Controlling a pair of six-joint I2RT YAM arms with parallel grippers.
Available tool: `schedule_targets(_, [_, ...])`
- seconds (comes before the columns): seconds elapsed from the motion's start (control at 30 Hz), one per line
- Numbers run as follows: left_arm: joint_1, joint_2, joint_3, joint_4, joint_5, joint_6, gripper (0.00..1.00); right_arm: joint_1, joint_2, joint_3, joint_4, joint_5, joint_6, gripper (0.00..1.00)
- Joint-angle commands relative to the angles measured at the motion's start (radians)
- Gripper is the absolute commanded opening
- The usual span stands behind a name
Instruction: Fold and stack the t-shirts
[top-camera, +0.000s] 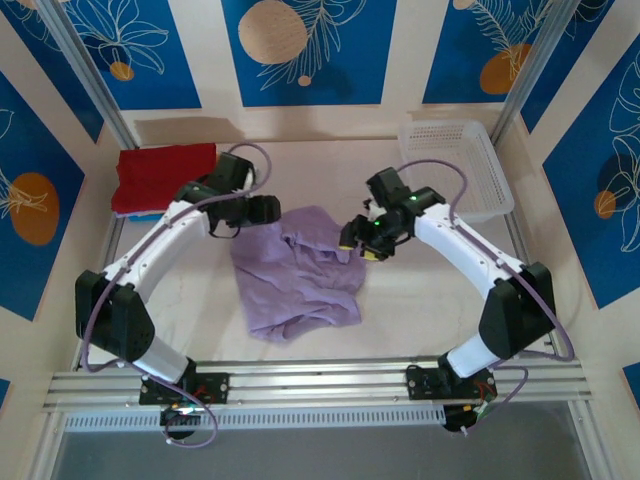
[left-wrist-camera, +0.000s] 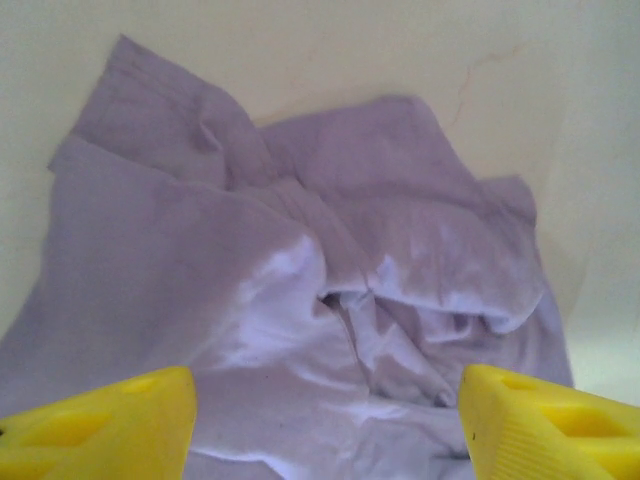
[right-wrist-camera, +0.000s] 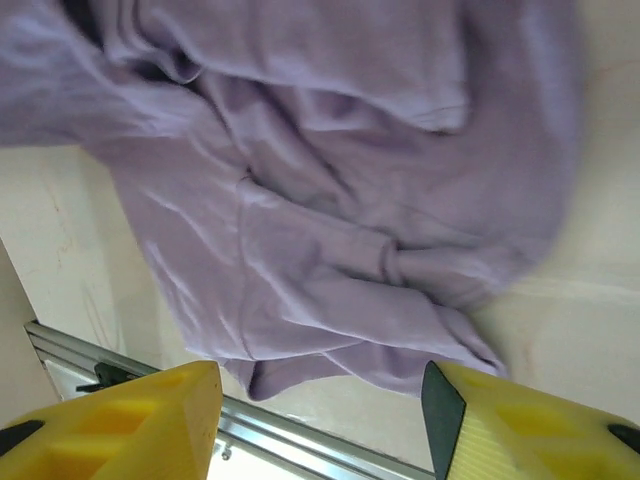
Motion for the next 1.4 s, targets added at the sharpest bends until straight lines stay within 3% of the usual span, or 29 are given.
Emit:
schedule_targets(0.0, [-0.146, -0.005, -0.009, -0.113, -0.140, 0.029, 0.70, -0.094, -0.085, -0.035, -0.015, -0.099, -0.068, 0.56])
schedule_targets(0.13, [-0.412, 0.074, 0.029, -0.167, -0.304, -0.015, 0.69, -0.231, -0.131, -0.038, -0.034, -0.187, -0.110, 0.56])
schedule_targets(0.2, [-0.518, 0.145, 0.062, -0.174, -0.307, -0.050, 0.69, -0.310, -0.159, -0.035, -0.038, -0.252, -0.126, 0.56])
schedule_targets(0.43, [-0.698, 0.413, 0.199, -0.155, -0.262, -0.105, 0.63, -0.566, -0.257, -0.047, -0.076, -0.346, -0.149, 0.56])
schedule_targets(0.73, [-0.750, 0.648, 0.406, -0.221, -0.212, -0.066, 0.46, -0.764, -0.344, -0.122, -0.132, -0.426, -0.223, 0.56])
schedule_targets(1.2, [-0.758, 0.658, 0.370, -0.249, -0.150, -0.095, 0.44, -0.807, -0.339, -0.146, -0.128, -0.464, -0.235, 0.55])
schedule_targets(1.37, [-0.762, 0.686, 0.351, -0.252, -0.095, -0.094, 0.17, -0.798, -0.342, -0.151, -0.119, -0.460, -0.228, 0.55])
